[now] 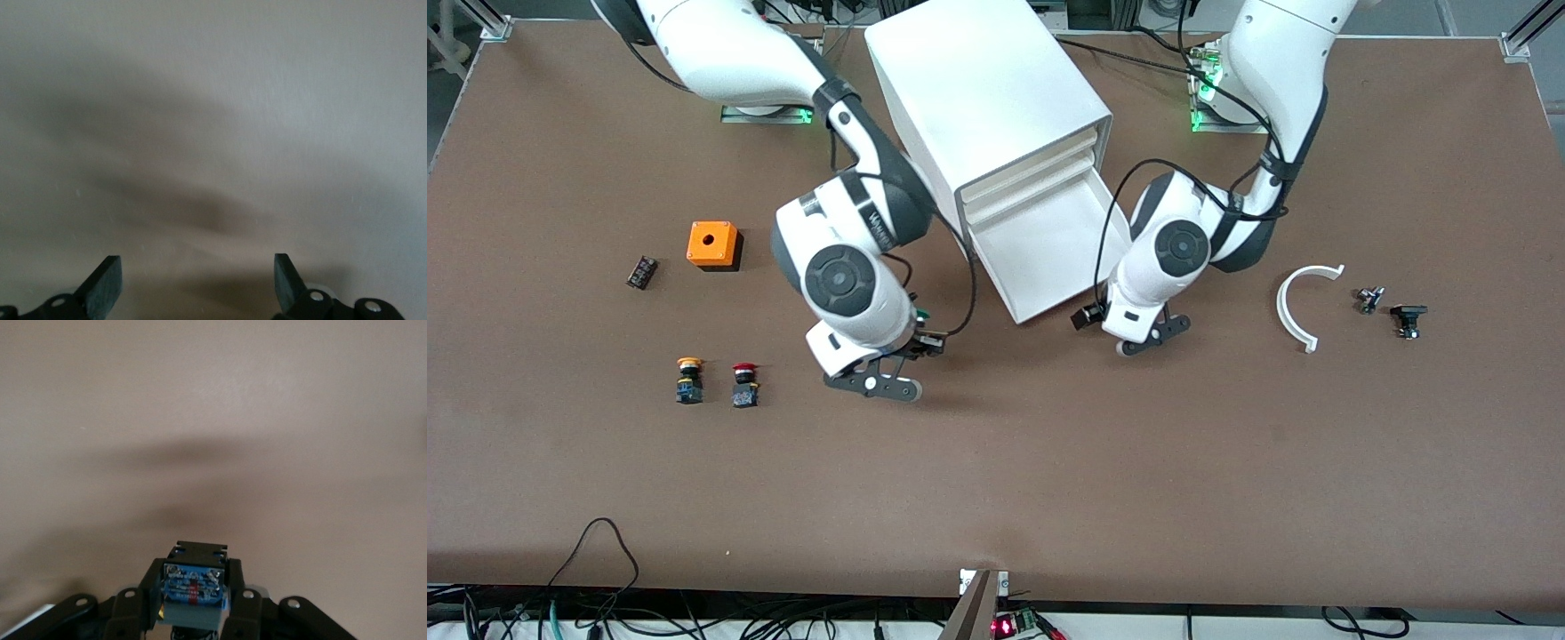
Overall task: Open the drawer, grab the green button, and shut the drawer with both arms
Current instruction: 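Push the drawer shut with the left gripper while the right gripper holds the button, then set the green button down beside the red button with the right gripper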
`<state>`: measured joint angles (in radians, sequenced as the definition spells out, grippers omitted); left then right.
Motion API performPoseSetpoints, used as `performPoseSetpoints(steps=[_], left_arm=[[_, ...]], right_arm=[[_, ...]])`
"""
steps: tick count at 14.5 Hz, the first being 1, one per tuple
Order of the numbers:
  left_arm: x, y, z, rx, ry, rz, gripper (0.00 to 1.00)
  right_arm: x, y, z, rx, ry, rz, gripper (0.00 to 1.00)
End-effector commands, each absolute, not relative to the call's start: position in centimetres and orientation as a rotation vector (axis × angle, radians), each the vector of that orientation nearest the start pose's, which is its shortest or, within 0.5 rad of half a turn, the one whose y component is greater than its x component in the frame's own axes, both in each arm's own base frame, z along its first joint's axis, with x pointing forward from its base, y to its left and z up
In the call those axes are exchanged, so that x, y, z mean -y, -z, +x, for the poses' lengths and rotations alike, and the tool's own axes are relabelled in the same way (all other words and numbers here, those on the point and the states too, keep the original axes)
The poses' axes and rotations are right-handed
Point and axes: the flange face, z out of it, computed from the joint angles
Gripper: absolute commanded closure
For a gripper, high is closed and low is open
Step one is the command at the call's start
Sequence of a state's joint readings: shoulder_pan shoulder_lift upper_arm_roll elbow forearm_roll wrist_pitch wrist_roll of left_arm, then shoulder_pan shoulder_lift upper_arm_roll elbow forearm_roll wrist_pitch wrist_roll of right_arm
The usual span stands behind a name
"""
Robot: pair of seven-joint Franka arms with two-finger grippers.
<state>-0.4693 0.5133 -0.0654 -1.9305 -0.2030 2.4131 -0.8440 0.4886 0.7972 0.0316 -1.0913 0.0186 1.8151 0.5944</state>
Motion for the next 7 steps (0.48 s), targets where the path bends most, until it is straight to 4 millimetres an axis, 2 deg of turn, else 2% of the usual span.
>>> performPoseSetpoints(steps=[1,3,7], left_arm=[[32.6,-23.3,51.0,0.726,-0.204,-3.151,0.0],[33.3,-22.8,49.3,0.715,-0.24,-3.142,0.0],[35.5,-22.7,46.6,0.652,-0.293,-3.155,0.0]], right_arm=[[-32.3,-33.0,67.2,0.085,-0.182,-3.134,1.0],[-27.4,-30.8,68.6,0.172,-0.215,-3.124,1.0],[-20.5,-28.0,69.1,0.295,-0.098,-3.086,1.0]])
